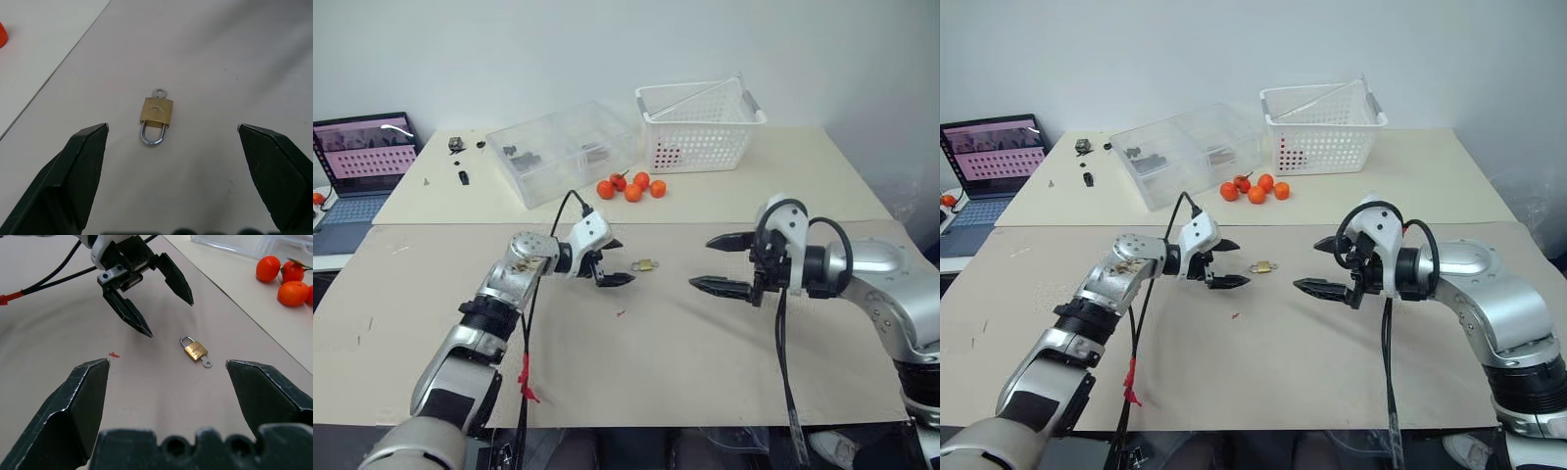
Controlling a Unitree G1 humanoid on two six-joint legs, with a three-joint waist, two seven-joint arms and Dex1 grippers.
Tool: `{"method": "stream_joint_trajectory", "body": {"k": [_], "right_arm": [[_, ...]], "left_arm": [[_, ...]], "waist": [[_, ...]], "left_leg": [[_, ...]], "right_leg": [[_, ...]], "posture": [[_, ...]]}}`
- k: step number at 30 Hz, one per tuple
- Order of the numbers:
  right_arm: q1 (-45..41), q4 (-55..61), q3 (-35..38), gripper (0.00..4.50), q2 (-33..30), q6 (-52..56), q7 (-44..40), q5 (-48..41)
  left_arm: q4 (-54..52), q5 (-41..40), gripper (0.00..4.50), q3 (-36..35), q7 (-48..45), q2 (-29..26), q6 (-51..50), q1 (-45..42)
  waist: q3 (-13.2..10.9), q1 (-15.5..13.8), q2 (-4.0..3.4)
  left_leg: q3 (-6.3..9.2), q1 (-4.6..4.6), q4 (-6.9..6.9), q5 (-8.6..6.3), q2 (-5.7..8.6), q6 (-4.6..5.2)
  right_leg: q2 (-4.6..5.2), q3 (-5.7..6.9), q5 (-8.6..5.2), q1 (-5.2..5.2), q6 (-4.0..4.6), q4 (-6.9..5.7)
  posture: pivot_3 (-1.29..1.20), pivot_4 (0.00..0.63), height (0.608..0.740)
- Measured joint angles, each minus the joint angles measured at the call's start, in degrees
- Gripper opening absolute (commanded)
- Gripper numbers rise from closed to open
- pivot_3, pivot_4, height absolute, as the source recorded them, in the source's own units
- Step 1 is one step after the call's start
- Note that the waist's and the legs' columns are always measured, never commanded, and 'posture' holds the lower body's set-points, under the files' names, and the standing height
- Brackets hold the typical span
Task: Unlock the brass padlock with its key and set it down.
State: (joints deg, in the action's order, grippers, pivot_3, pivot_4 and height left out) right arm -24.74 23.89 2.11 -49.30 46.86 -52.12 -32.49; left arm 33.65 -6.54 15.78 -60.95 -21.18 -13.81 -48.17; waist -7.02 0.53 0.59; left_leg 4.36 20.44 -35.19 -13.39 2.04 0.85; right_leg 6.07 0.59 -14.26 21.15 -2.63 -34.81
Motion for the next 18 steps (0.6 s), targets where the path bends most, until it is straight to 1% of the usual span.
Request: {"method": "stream_joint_trajectory", "body": {"k": [3,4,7,10,12,18], "right_arm": [[1.3,1.8,1.6,4.49,-0.3,1.2,1.1,-0.9],[3.2,3.3,3.0,4.49,-0.8,1.8,2.0,-1.4],[5.4,5.2,4.9,4.49,-1.1,3.2,3.4,-2.3],[6.1,6.6,6.1,4.49,-1.2,4.0,4.6,-2.7],[7.4,8.4,7.9,4.49,-1.5,5.1,5.8,-3.8],[9.0,10.4,10.2,4.49,-2.1,6.7,7.7,-4.9]], "left_arm": [[6.0,1.0,4.5,0.0,0.1,1.8,2.0,-3.0],[10.2,2.1,4.5,0.0,0.3,2.8,4.2,-4.7],[16.1,4.3,4.5,0.1,0.3,4.1,8.4,-6.9],[19.6,5.4,4.5,0.1,0.3,5.1,11.1,-8.4],[24.0,6.8,4.5,0.1,0.3,6.8,14.1,-10.0],[30.9,9.1,4.5,0.0,1.6,9.8,17.6,-12.1]], "waist": [[0.0,-0.1,0.01],[0.0,-0.1,0.02],[0.0,0.0,0.02],[0.0,0.0,0.02],[0.0,-0.3,0.03],[0.0,-0.4,0.05]], "left_leg": [[0.01,0.02,-0.01,-0.02,0.0,0.04],[0.01,0.03,-0.01,-0.04,0.01,0.07],[0.0,0.07,-0.1,-0.14,0.02,0.24],[0.0,0.07,-0.13,-0.15,0.02,0.25],[0.0,0.07,-0.13,-0.15,0.03,0.26],[0.0,0.08,-0.15,-0.16,0.03,0.28]], "right_leg": [[0.0,0.03,-0.02,-0.01,-0.03,0.01],[0.0,0.03,-0.02,0.0,-0.04,0.01],[0.0,0.03,-0.03,0.01,-0.04,0.02],[0.0,0.02,-0.03,0.01,-0.05,0.0],[0.0,0.03,-0.03,-0.01,-0.06,-0.01],[0.0,0.05,-0.04,0.0,-0.07,0.0]], "posture": [[0.0,0.15,0.74],[0.0,0.15,0.74],[0.0,0.15,0.74],[0.0,0.15,0.74],[0.0,0.15,0.74],[0.0,0.15,0.74]]}}
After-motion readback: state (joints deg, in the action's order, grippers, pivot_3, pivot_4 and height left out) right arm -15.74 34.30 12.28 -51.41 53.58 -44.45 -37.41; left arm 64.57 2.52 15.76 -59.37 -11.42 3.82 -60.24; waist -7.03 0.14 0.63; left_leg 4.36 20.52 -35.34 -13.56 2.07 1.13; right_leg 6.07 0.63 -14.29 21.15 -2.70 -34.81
